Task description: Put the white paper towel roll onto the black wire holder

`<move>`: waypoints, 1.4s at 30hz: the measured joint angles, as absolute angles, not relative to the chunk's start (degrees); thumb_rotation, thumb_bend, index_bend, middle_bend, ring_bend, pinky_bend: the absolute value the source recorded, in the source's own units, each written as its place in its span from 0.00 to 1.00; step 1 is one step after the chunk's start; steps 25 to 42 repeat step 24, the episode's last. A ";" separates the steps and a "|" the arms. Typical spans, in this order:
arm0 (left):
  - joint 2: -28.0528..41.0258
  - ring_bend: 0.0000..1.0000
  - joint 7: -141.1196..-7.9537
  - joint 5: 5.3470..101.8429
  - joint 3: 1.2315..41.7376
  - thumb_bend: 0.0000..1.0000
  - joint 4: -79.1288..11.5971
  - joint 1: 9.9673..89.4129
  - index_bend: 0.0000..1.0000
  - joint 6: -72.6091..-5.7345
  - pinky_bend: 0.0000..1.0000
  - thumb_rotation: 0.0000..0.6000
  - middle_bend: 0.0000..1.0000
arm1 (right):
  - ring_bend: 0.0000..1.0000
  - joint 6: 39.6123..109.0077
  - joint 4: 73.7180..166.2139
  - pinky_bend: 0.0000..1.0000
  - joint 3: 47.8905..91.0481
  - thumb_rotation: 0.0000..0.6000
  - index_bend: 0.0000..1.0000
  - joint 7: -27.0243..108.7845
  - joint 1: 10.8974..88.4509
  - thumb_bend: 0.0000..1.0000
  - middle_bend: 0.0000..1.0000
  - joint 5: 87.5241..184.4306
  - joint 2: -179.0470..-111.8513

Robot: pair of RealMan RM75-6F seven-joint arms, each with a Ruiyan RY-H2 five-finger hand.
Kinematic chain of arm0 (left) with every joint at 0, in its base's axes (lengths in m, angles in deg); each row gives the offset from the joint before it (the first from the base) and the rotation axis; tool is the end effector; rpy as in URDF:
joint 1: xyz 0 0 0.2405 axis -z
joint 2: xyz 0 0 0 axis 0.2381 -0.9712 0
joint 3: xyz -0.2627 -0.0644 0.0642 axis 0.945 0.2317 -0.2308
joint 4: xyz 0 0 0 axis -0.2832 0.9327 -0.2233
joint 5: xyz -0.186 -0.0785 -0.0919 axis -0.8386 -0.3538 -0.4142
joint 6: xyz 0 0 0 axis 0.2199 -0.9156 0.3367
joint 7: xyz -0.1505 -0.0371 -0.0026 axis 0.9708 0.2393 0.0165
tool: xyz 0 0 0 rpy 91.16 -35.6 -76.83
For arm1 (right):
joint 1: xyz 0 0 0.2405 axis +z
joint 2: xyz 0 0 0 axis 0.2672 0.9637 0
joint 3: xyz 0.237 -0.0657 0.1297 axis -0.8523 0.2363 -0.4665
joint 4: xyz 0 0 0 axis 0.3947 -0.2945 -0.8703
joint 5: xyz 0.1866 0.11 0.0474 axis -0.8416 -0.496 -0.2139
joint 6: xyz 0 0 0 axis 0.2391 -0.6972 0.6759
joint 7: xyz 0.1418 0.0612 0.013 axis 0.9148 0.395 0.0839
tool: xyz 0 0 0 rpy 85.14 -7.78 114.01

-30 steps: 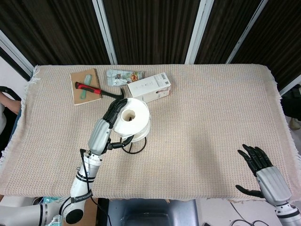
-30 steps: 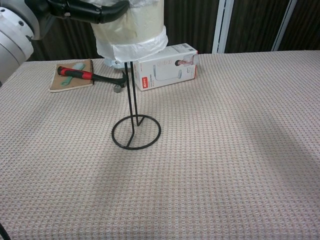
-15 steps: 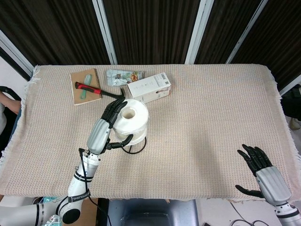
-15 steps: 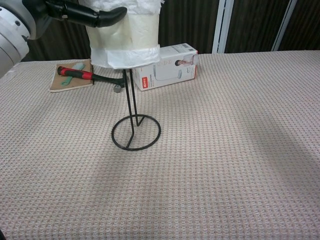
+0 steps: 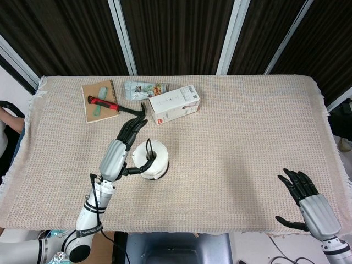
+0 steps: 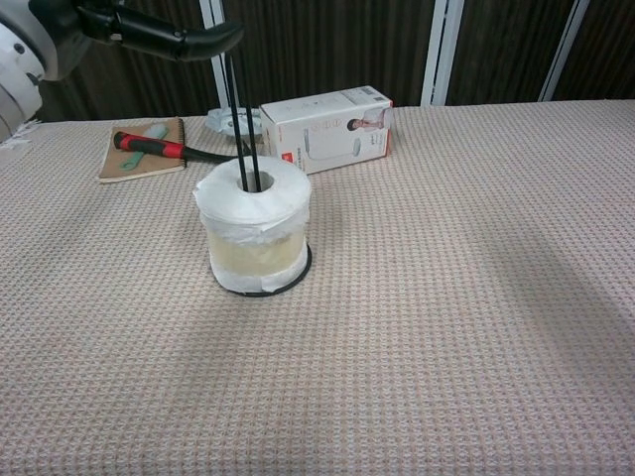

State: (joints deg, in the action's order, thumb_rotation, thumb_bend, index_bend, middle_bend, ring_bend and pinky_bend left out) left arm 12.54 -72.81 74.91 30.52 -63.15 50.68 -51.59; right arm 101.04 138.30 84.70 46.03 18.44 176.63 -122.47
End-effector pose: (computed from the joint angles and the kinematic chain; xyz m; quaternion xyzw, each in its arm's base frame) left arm -0.0659 0.3230 0.0438 -0.5599 -0.4041 -0.6721 0.2675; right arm -0.3082 -0.1473 0.1555 0.6677 -0.3714 0.4314 0.4797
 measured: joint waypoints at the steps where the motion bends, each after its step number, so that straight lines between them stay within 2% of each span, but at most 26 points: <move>1: 11.97 0.00 -72.89 75.29 30.06 0.31 -63.43 50.42 0.00 -51.63 0.00 1.00 0.00 | 0.00 101.05 138.28 0.00 84.72 1.00 0.00 46.04 18.45 0.00 0.00 176.68 -122.46; 4: 9.11 0.00 -72.80 77.34 27.56 0.34 -64.49 48.74 0.00 -52.23 0.00 1.00 0.00 | 0.00 101.04 138.23 0.00 84.75 1.00 0.00 46.01 18.44 0.00 0.00 176.73 -122.45; 10: 1.92 0.00 -68.82 83.17 18.42 0.35 -63.74 41.37 0.00 -56.66 0.00 1.00 0.00 | 0.00 100.50 138.63 0.00 85.10 1.00 0.00 45.16 18.42 0.00 0.00 176.89 -122.42; 15: -1.89 0.00 -68.32 84.31 10.64 0.36 -54.72 34.23 0.00 -59.41 0.01 1.00 0.00 | 0.00 99.73 138.83 0.00 85.40 1.00 0.00 43.88 18.48 0.00 0.00 177.15 -122.70; 20: -2.29 0.00 -69.63 82.81 7.62 0.37 -45.66 27.74 0.00 -61.10 0.00 1.00 0.00 | 0.00 99.42 139.12 0.00 85.35 1.00 0.00 42.52 18.36 0.00 0.00 176.80 -123.09; 24: -2.27 0.00 -67.71 84.26 6.99 0.38 -43.54 26.40 0.00 -64.25 0.00 1.00 0.00 | 0.00 98.60 139.26 0.00 85.51 1.00 0.00 41.29 18.48 0.00 0.00 176.86 -123.58; 42: -2.27 0.00 -67.71 84.26 6.99 0.38 -43.54 26.40 0.00 -64.25 0.00 1.00 0.00 | 0.00 98.60 139.26 0.00 85.51 1.00 0.00 41.29 18.48 0.00 0.00 176.86 -123.58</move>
